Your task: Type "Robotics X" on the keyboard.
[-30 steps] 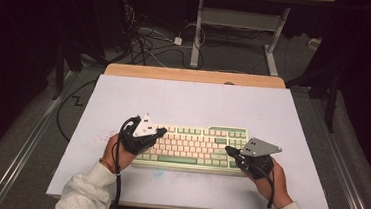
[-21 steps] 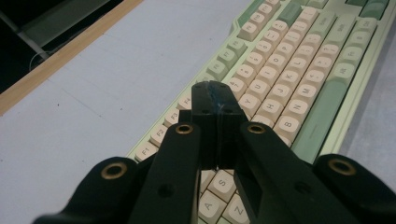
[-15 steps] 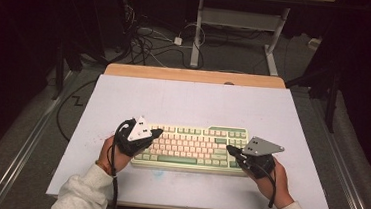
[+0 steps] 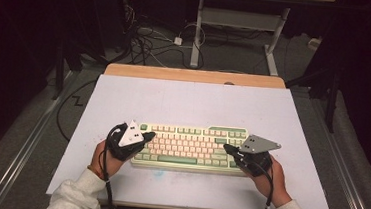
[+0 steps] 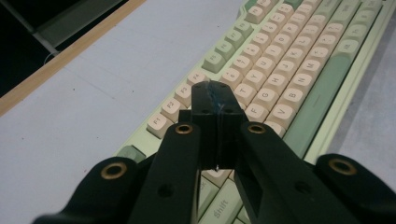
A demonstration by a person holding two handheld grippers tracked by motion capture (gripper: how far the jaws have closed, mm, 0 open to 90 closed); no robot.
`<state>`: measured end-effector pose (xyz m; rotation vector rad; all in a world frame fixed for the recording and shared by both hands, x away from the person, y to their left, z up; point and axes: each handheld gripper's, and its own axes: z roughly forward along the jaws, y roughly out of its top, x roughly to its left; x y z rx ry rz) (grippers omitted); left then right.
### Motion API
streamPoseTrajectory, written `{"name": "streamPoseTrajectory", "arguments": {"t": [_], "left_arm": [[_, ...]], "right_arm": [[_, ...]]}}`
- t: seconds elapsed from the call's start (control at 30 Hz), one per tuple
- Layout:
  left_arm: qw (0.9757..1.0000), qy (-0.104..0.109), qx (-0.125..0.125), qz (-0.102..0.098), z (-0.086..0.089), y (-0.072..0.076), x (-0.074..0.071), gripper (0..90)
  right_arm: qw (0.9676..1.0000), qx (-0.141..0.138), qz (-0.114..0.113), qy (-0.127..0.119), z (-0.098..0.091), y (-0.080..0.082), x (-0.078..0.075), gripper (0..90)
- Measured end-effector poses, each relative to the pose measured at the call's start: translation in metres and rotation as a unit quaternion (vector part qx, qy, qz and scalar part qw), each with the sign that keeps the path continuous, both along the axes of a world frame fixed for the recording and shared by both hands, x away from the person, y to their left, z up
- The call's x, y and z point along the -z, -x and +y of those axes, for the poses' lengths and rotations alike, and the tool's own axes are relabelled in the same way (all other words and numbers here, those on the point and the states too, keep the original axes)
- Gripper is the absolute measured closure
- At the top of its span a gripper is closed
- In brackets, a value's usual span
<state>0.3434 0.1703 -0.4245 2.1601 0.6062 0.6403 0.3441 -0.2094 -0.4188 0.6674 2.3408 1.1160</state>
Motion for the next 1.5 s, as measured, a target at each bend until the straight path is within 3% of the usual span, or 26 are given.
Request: {"name": "streamPoseTrajectory", "arguments": {"t": [0.67, 1.5], "left_arm": [[0.9998, 0.011, -0.017, -0.001, 0.022, 0.014, 0.006, 87.4], [0.9999, 0.006, -0.016, 0.003, 0.026, 0.017, 0.011, 87.3]], "right_arm": [[0.9998, -0.018, 0.009, 0.01, 0.027, -0.016, 0.003, 90.0], [0.9995, -0.023, 0.014, 0.016, 0.041, -0.025, 0.005, 90.0]]}}
